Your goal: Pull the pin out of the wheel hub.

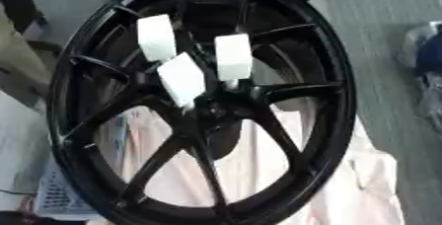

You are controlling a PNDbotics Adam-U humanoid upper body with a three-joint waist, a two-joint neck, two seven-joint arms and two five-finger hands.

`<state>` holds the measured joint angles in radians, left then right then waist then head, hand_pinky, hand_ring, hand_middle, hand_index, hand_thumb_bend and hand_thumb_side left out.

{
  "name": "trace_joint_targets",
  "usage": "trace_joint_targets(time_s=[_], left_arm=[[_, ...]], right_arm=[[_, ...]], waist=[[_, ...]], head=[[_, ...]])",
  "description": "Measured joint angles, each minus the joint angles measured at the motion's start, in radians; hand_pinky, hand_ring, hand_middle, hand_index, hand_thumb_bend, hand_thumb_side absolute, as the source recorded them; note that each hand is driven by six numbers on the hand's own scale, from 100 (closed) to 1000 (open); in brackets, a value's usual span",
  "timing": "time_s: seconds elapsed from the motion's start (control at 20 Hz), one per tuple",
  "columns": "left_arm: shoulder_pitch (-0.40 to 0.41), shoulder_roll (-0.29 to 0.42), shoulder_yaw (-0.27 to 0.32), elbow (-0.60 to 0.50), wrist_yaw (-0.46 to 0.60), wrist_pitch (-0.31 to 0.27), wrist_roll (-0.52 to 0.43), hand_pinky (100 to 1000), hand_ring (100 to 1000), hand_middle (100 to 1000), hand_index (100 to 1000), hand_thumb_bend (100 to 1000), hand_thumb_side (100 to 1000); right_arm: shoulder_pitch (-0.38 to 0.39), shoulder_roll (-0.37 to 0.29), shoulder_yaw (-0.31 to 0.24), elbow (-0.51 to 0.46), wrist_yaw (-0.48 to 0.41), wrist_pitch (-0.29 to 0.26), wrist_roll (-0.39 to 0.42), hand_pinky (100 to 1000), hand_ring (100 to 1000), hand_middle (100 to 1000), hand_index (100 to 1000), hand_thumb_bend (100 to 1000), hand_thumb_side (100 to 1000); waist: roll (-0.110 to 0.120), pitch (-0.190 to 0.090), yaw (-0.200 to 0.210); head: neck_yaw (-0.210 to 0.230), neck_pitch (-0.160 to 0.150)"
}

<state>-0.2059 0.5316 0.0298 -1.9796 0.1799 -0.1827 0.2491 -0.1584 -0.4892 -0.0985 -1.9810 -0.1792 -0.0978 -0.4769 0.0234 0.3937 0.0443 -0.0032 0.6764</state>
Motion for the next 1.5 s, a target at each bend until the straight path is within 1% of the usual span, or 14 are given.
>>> trace_joint_targets(time_s=[0.35, 0.65, 1.0, 1.2, 1.3, 1.35, 1.5], left_arm=[[-0.050, 0.163, -0.024, 0.000, -0.089, -0.005, -0.068, 827, 776, 665, 764, 100, 684], [-0.100, 0.307, -0.048, -0.003, -0.171, 0.004, -0.144, 820, 773, 671, 772, 100, 660], [-0.183, 0.471, -0.104, -0.006, -0.251, 0.005, -0.248, 814, 770, 679, 783, 100, 623], [-0.245, 0.530, -0.133, -0.006, -0.280, 0.001, -0.312, 809, 767, 681, 784, 129, 605], [-0.272, 0.552, -0.151, -0.006, -0.295, 0.002, -0.346, 805, 765, 684, 788, 172, 599], [-0.289, 0.562, -0.159, -0.006, -0.303, 0.006, -0.377, 803, 765, 690, 791, 204, 607], [-0.347, 0.588, -0.178, -0.007, -0.327, 0.025, -0.517, 804, 767, 679, 795, 211, 601]], right_arm=[[0.011, -0.007, 0.000, 0.000, 0.002, 0.000, 0.000, 776, 775, 804, 788, 100, 663], [0.019, -0.012, 0.000, 0.000, 0.002, 0.000, 0.000, 776, 775, 804, 788, 100, 666], [0.019, -0.016, 0.001, 0.000, 0.002, 0.001, 0.003, 776, 775, 805, 788, 100, 666], [0.019, -0.017, 0.007, 0.000, 0.002, -0.001, 0.008, 776, 775, 805, 788, 100, 668], [0.019, -0.017, 0.007, 0.000, 0.002, 0.000, 0.010, 776, 775, 805, 788, 100, 672], [0.020, -0.018, 0.007, 0.000, 0.002, 0.001, 0.011, 776, 775, 805, 788, 100, 674], [0.026, -0.020, 0.008, 0.000, 0.002, 0.002, 0.012, 776, 775, 805, 788, 100, 677]], waist=[[0.005, 0.000, 0.005], [0.005, -0.001, 0.006], [0.001, -0.002, -0.008], [-0.001, -0.002, -0.016], [0.000, -0.002, -0.019], [0.000, -0.002, -0.020], [0.004, -0.002, -0.021]], head=[[-0.013, 0.010], [-0.026, 0.016], [-0.027, 0.016], [-0.026, 0.016], [-0.025, 0.016], [-0.025, 0.016], [-0.025, 0.016]])
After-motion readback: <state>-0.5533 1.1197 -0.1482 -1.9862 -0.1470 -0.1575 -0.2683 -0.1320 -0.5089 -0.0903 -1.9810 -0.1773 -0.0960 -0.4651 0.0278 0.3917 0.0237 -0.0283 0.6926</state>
